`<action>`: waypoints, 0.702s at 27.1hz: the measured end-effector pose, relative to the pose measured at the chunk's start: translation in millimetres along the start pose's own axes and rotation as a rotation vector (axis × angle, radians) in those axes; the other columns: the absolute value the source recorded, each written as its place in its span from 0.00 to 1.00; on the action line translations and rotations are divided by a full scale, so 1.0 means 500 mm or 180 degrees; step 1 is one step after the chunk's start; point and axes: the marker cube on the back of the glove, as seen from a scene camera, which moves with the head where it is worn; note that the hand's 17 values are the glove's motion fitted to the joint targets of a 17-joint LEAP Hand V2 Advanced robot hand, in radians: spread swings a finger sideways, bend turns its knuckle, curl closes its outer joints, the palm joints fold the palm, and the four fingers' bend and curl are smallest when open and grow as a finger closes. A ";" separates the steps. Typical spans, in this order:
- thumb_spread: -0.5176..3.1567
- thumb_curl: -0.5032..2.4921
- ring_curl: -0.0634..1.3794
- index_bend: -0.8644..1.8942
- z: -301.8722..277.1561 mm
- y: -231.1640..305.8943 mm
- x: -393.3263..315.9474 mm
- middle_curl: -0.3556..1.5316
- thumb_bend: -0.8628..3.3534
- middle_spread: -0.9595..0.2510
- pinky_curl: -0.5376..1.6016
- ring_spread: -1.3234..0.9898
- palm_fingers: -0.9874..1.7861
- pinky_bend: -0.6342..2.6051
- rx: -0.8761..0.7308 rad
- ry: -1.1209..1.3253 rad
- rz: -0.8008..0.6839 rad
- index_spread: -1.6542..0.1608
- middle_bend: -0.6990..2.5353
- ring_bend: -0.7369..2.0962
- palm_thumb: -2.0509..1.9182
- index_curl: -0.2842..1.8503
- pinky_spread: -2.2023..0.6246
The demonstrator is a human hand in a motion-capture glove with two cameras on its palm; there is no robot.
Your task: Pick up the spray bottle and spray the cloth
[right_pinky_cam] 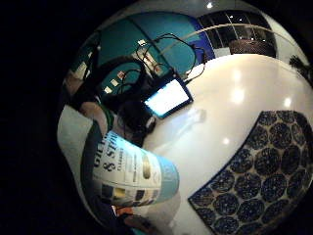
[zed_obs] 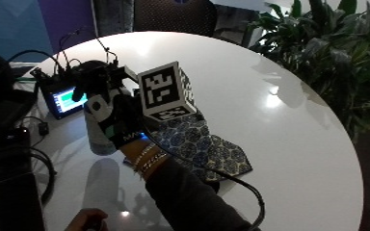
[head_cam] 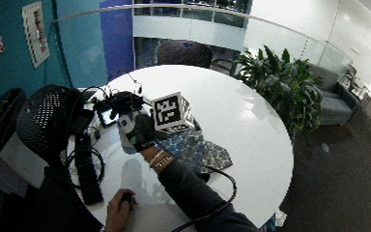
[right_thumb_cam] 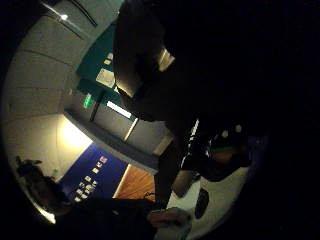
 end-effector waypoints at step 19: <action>0.52 0.29 0.34 0.37 0.040 0.042 0.020 0.44 0.20 0.68 0.44 0.52 0.80 0.33 0.0135 0.0116 -0.0235 0.77 0.32 0.44 0.73 0.34 0.72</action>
